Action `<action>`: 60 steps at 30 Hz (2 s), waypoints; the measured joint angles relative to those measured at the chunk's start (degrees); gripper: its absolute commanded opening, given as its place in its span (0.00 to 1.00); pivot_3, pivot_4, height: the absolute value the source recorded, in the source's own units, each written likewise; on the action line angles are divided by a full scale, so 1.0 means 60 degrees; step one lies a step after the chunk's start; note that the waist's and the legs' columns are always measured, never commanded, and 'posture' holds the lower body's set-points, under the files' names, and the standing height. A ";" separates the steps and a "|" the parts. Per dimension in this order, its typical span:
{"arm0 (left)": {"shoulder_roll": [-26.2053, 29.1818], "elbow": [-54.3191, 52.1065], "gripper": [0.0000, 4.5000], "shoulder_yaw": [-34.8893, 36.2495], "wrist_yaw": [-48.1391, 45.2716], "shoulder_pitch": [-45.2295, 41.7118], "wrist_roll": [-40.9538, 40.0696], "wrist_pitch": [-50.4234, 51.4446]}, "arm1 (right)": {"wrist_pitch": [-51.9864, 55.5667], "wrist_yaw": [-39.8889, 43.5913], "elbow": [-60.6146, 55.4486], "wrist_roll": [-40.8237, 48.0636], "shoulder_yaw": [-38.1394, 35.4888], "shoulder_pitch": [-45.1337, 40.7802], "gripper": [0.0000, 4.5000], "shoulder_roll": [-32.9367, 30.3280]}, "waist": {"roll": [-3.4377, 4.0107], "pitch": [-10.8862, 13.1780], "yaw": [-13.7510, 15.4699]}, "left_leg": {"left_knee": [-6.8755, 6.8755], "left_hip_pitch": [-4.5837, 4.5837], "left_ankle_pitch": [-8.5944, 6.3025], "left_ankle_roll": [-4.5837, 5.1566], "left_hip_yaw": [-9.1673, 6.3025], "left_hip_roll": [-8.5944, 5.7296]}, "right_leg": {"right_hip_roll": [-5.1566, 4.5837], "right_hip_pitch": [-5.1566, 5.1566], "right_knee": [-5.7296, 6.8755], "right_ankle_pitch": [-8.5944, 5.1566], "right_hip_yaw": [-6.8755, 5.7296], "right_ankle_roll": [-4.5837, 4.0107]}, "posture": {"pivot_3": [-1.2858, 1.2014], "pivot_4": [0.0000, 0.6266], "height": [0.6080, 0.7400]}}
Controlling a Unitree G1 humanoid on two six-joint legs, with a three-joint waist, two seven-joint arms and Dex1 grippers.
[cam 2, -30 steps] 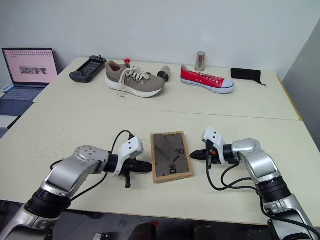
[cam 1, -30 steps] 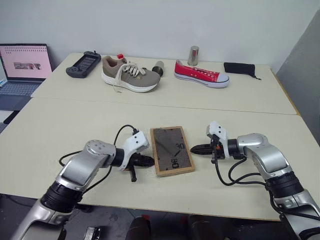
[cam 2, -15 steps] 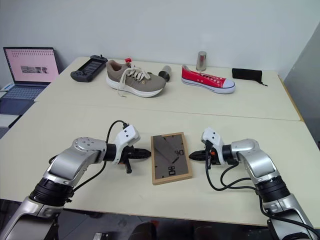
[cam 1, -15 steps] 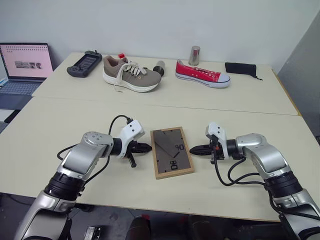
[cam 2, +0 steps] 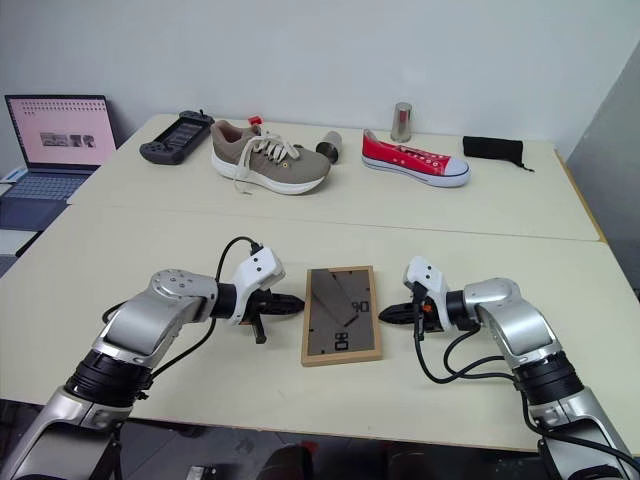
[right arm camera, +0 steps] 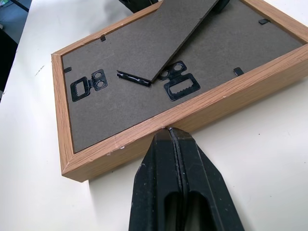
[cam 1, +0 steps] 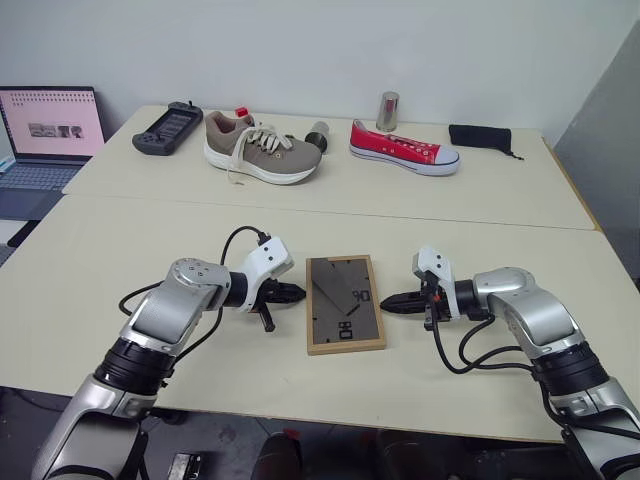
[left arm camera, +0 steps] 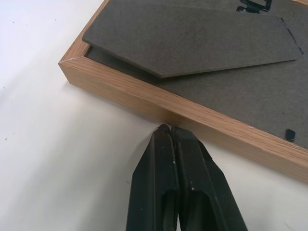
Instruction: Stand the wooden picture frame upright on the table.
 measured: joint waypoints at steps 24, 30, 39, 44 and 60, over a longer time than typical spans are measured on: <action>0.0593 0.0713 0.18 0.1822 -0.0315 -0.0209 -0.0721 0.0378 | -0.0547 -0.0241 0.0707 -0.0065 -0.0282 -0.0258 0.00 -0.0540 | 0.0000 0.0000 -0.0025 | -0.0001 0.0000 0.0000 0.0000 -0.0002 0.0001 | 0.0000 -0.0002 0.0002 0.0000 -0.0002 0.0000 | 0.52 0.24 1.00; 0.1335 0.1308 0.47 0.2788 -0.1279 0.0099 -0.2620 0.3348 | -0.1006 -0.0146 0.1224 -0.0116 -0.0259 -0.0627 0.00 -0.0549 | 0.0000 0.0001 -0.0029 | -0.0002 0.0000 -0.0001 0.0001 -0.0007 0.0002 | 0.0000 -0.0005 0.0003 -0.0001 -0.0013 0.0001 | 0.52 0.24 1.00; 0.1341 0.1585 0.94 0.2856 -0.1269 -0.0401 -0.3785 0.5529 | -0.1165 -0.0040 0.1311 -0.0315 -0.0162 -0.0643 0.00 -0.0501 | 0.0001 0.0001 -0.0015 | -0.0002 -0.0001 0.0000 0.0000 -0.0008 0.0002 | 0.0000 -0.0003 0.0003 -0.0001 -0.0014 0.0000 | 0.52 0.24 1.00; 0.1046 0.1597 1.00 0.2839 -0.1022 -0.0397 -0.3941 0.5778 | -0.1093 -0.0019 0.0960 -0.0310 -0.0165 -0.0272 0.00 -0.0579 | 0.0001 0.0001 -0.0013 | -0.0002 -0.0001 0.0000 0.0000 -0.0009 0.0002 | 0.0000 -0.0004 0.0004 -0.0001 -0.0013 -0.0001 | 0.52 0.24 1.00; -0.0182 0.3781 1.00 0.1646 -0.0647 -0.2043 -0.4014 0.7282 | -0.0547 -0.0357 0.0017 -0.0338 0.0139 0.0178 0.00 -0.0323 | 0.0003 -0.0001 0.0032 | 0.0006 0.0000 0.0001 -0.0001 -0.0015 -0.0006 | -0.0002 0.0008 0.0010 -0.0001 -0.0018 0.0000 | 0.52 0.24 1.00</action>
